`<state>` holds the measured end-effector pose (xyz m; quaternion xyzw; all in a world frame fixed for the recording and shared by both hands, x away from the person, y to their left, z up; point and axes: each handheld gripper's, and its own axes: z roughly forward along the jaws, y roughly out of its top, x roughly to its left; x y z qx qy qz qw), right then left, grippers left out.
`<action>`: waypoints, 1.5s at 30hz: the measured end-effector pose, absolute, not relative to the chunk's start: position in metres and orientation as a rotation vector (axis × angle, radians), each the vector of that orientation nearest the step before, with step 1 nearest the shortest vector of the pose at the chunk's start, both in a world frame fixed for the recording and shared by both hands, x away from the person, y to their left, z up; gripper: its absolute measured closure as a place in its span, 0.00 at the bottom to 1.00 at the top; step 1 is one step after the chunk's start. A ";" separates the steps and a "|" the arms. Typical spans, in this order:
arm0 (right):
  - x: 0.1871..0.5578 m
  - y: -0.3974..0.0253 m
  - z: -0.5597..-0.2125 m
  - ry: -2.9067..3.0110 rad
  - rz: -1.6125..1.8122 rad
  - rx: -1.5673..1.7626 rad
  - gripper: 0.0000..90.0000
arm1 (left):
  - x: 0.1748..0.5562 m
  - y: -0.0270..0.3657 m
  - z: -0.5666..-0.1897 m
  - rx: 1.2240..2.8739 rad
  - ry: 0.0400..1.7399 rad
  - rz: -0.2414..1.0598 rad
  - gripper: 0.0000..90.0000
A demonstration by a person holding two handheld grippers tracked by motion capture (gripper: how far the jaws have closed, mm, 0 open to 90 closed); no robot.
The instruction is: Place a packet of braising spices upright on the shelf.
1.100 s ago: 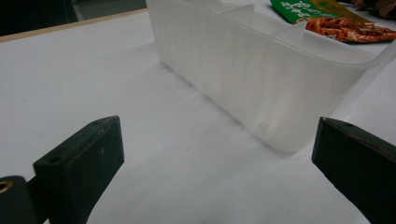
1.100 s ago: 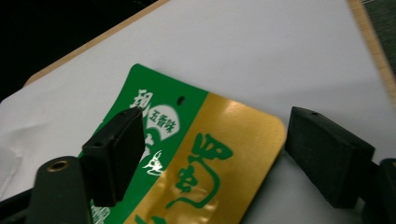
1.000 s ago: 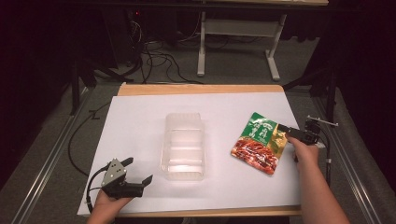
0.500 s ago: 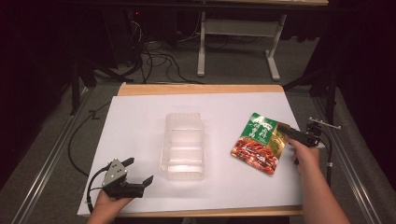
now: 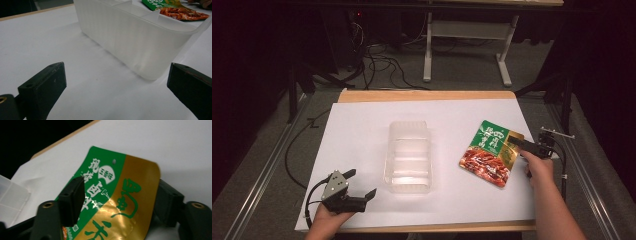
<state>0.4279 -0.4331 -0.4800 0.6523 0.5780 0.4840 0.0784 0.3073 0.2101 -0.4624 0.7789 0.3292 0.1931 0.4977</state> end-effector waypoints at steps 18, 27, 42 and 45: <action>0.423 -0.433 -0.480 1.723 1.392 1.932 0.88 | 0.307 0.210 -0.462 1.891 0.790 0.471 0.03; 0.419 -0.431 -0.477 1.705 1.388 1.881 1.00 | 0.307 0.210 -0.462 1.892 0.788 0.471 0.03; 0.400 -0.418 -0.440 1.691 1.481 1.657 1.00 | 0.306 0.209 -0.461 1.881 0.783 0.480 0.03; 0.396 -0.416 -0.435 1.681 1.498 1.636 1.00 | 0.306 0.210 -0.460 1.879 0.784 0.481 0.03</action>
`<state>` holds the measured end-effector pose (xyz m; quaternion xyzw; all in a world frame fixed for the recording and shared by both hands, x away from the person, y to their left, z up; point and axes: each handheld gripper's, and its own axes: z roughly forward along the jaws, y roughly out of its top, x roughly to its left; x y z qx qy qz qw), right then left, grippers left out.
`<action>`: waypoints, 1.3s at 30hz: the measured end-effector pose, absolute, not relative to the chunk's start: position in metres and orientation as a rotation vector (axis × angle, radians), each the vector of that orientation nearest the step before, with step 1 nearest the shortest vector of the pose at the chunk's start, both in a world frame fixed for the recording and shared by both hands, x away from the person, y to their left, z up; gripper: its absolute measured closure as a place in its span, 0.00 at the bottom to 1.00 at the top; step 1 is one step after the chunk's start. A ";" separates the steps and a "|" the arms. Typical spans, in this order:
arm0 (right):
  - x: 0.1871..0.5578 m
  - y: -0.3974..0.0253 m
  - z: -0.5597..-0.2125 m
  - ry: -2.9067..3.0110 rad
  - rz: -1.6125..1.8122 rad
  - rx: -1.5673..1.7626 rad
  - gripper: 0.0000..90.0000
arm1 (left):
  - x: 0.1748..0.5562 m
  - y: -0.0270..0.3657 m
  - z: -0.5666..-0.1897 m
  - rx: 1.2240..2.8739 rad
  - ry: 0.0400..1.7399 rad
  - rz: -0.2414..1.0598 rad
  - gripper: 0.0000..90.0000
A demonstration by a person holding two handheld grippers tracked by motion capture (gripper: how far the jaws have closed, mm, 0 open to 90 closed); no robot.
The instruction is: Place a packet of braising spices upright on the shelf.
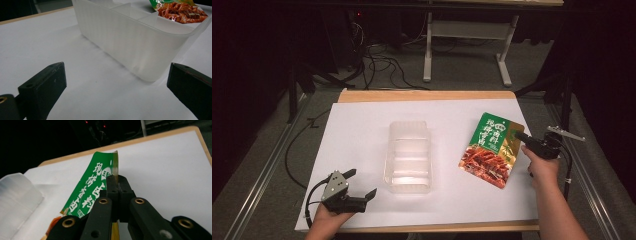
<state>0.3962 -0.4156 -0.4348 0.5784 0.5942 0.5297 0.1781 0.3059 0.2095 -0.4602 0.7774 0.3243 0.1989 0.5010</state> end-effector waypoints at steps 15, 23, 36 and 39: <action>0.361 -0.392 -0.398 1.664 1.500 1.414 1.00 | 0.306 0.210 -0.460 1.867 0.784 0.480 0.03; 0.345 -0.382 -0.388 1.655 1.520 1.341 1.00 | 0.305 0.211 -0.459 1.861 0.783 0.481 0.03; 0.308 -0.364 -0.377 1.636 1.572 1.204 1.00 | 0.305 0.210 -0.459 1.857 0.783 0.479 0.03; 0.301 -0.360 -0.375 1.633 1.578 1.179 1.00 | 0.305 0.210 -0.459 1.858 0.783 0.478 0.03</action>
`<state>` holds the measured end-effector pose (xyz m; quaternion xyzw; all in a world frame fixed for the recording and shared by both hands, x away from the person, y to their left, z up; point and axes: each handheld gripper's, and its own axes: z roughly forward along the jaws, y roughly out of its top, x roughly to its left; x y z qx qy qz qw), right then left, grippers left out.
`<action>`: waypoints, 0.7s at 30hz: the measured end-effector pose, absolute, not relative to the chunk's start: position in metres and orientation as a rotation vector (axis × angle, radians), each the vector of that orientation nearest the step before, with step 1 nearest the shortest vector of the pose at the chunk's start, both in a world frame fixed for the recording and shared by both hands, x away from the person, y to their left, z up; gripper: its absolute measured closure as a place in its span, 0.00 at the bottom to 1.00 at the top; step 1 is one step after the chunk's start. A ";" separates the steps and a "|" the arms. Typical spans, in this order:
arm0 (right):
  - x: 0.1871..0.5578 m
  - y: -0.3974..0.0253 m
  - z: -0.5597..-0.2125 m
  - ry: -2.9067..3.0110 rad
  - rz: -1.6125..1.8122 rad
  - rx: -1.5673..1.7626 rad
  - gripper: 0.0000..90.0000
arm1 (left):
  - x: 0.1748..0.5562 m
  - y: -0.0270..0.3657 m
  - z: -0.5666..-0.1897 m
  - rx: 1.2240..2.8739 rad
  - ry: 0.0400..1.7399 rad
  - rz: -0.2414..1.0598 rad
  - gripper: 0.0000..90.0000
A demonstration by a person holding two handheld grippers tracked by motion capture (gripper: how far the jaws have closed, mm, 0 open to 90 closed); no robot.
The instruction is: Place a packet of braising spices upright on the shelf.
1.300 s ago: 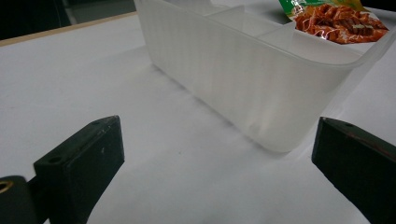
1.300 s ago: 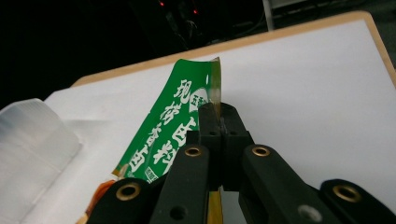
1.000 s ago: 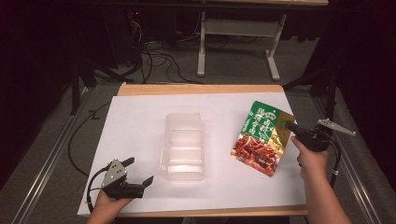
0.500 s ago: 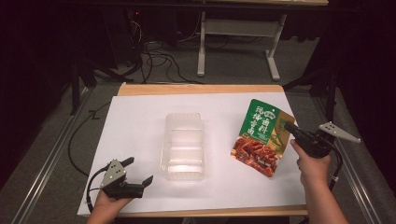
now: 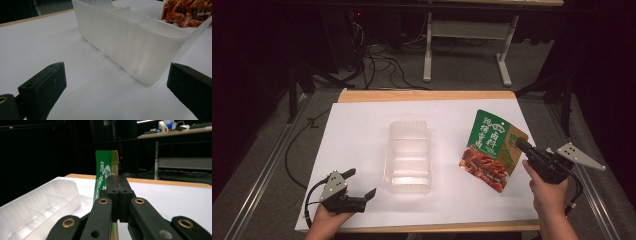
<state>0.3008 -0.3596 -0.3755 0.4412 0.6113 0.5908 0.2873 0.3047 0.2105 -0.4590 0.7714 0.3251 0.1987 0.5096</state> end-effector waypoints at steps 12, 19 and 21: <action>0.278 -0.353 -0.377 1.632 1.568 1.103 1.00 | 0.305 0.210 -0.460 1.864 0.779 0.477 0.03; 0.259 -0.345 -0.377 1.653 1.579 1.053 1.00 | 0.304 0.211 -0.459 1.861 0.779 0.480 0.03; 0.256 -0.343 -0.377 1.661 1.579 1.043 1.00 | 0.304 0.211 -0.459 1.863 0.777 0.481 0.03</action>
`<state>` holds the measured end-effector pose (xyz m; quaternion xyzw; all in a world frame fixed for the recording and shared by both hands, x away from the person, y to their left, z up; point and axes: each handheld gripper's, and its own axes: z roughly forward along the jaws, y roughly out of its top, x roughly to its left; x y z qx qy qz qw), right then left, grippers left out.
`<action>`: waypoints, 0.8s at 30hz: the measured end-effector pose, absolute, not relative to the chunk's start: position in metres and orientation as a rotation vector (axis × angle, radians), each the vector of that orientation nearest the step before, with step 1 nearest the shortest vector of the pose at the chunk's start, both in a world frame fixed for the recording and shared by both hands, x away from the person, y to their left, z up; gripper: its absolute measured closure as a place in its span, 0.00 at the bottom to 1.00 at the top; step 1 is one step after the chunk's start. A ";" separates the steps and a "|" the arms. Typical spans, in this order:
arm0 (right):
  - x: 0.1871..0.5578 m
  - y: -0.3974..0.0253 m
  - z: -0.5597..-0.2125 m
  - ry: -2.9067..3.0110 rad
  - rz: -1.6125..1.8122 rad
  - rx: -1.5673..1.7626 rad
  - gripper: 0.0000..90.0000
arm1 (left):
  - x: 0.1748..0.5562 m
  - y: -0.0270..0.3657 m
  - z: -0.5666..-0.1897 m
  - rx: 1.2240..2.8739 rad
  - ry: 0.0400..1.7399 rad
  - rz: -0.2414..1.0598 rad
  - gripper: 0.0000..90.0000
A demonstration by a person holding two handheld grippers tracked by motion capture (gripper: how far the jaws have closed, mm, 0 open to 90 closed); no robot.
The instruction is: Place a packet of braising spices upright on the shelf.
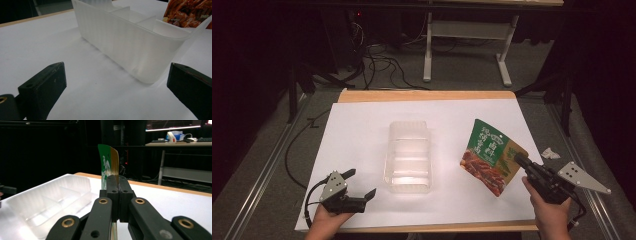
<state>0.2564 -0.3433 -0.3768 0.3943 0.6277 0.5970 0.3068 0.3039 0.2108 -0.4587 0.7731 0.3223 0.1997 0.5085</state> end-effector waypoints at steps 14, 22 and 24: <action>0.245 -0.333 -0.377 1.683 1.566 0.981 1.00 | 0.304 0.211 -0.459 1.867 0.775 0.483 0.03; 0.245 -0.332 -0.377 1.690 1.575 0.968 0.99 | 0.304 0.210 -0.459 1.870 0.768 0.481 0.03; 0.245 -0.333 -0.378 1.687 1.579 0.973 0.98 | 0.304 0.210 -0.459 1.871 0.771 0.481 0.03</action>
